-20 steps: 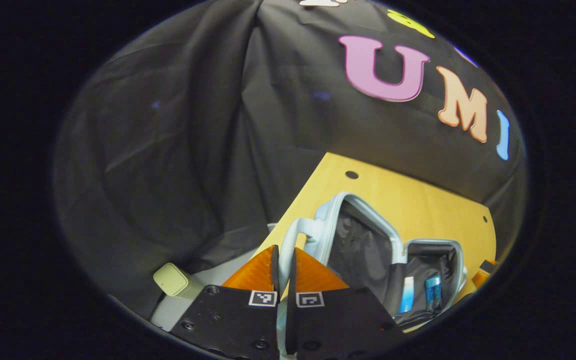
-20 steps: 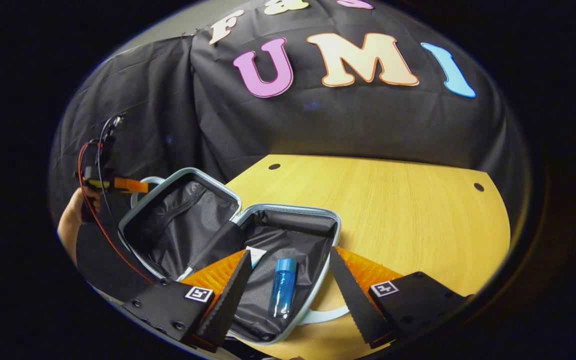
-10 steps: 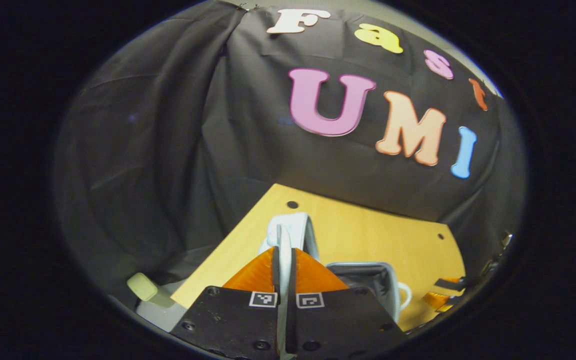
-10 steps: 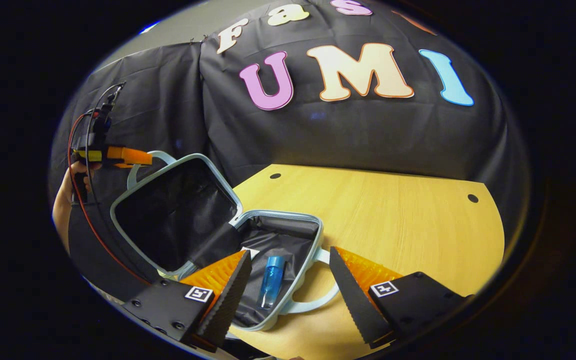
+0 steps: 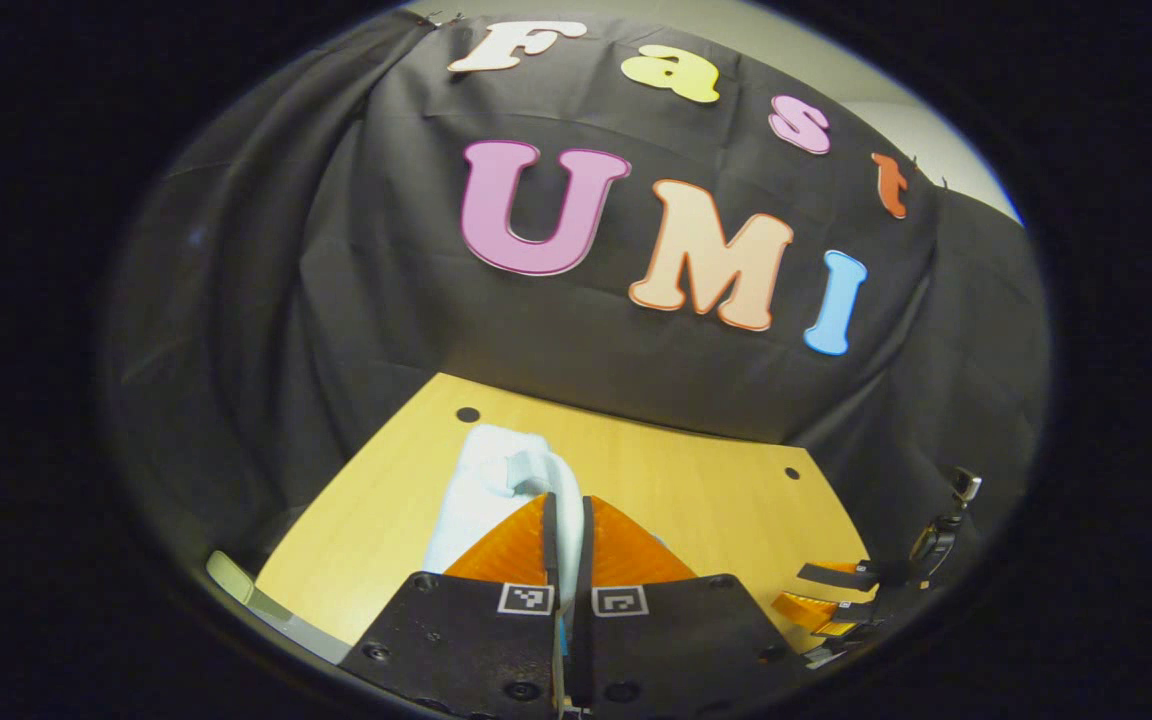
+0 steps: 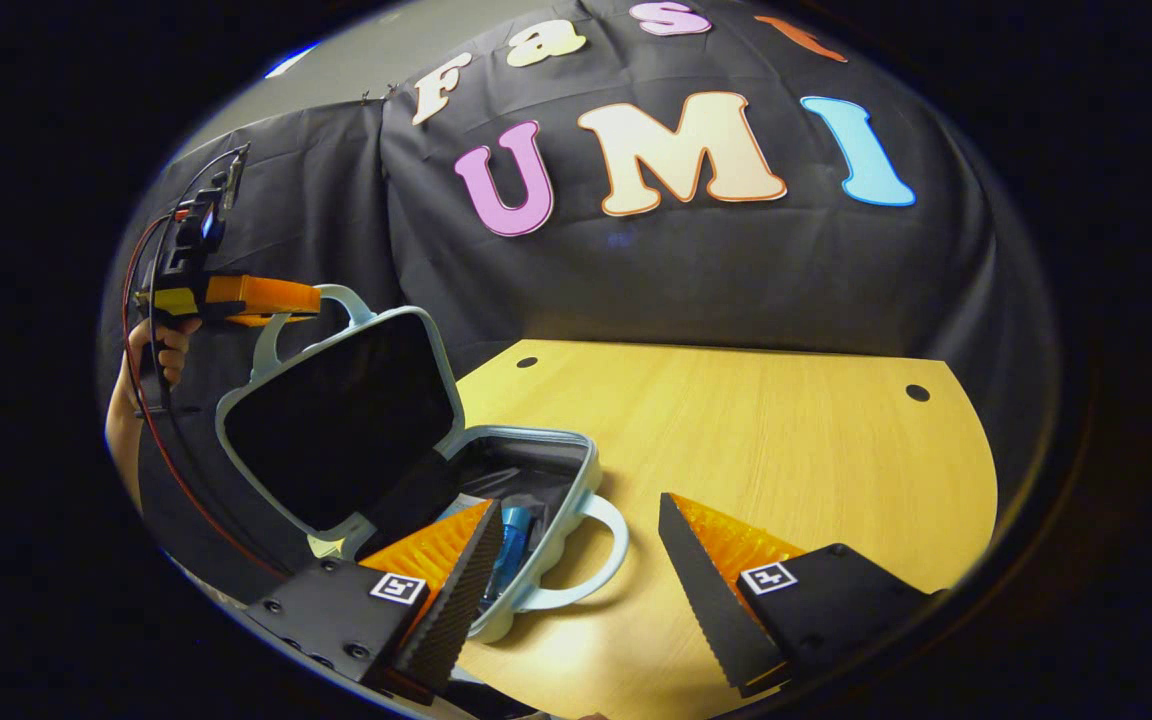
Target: First open the suitcase, pack the skin care products into it, and then close the suitcase.
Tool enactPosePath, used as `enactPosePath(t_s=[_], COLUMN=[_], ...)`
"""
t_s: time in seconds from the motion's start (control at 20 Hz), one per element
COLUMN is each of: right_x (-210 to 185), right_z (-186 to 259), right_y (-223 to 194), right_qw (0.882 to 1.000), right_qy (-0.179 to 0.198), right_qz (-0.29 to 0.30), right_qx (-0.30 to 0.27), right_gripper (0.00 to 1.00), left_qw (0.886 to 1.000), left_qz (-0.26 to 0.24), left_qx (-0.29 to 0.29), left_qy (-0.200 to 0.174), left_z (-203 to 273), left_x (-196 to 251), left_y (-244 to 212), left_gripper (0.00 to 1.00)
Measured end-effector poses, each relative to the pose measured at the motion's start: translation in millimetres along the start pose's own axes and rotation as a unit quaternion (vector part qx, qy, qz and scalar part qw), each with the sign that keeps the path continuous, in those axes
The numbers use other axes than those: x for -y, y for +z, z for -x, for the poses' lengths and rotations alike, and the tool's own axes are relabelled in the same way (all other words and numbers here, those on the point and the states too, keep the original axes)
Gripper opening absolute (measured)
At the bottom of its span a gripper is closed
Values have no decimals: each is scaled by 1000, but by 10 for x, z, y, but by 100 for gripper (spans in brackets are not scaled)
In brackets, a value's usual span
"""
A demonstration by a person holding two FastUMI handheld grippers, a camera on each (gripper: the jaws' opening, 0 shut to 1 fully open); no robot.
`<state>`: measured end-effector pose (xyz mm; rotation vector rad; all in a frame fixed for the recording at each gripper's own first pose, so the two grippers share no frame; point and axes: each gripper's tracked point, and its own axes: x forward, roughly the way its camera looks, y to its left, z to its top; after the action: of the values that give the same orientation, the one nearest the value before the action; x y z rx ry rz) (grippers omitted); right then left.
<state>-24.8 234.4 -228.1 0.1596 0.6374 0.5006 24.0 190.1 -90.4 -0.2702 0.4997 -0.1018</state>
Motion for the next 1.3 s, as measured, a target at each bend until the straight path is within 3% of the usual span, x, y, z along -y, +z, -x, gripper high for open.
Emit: enactPosePath(t_s=[0.25, 0.5, 1.0, 1.15, 1.25, 1.3], right_x=[230, 463, 952, 1049, 1092, 1107], right_z=[163, 315, 675, 767, 816, 849], right_y=[28, 0, -40, -33, 6, 60], right_qw=[1000, 999, 996, 996, 997, 997], right_qy=[-19, -41, -82, -80, -73, -68], right_qz=[-2, -11, -23, -19, -11, -7], right_qx=[11, 14, 20, 23, 25, 31], right_gripper=[98, 98, 98, 98, 98, 98], left_qw=[998, 993, 983, 986, 991, 993], left_qz=[3, -10, -39, -47, -63, -70], left_qx=[-18, -64, -146, -124, -86, -67], left_qy=[-68, -103, -107, -104, -80, -64], left_z=[-202, -445, -789, -813, -834, -827], left_x=[666, 1116, 1584, 1732, 1760, 1771], left_y=[-323, -679, -1493, -1465, -1319, -1268], left_gripper=[0, 0, 4, 18, 58, 56])
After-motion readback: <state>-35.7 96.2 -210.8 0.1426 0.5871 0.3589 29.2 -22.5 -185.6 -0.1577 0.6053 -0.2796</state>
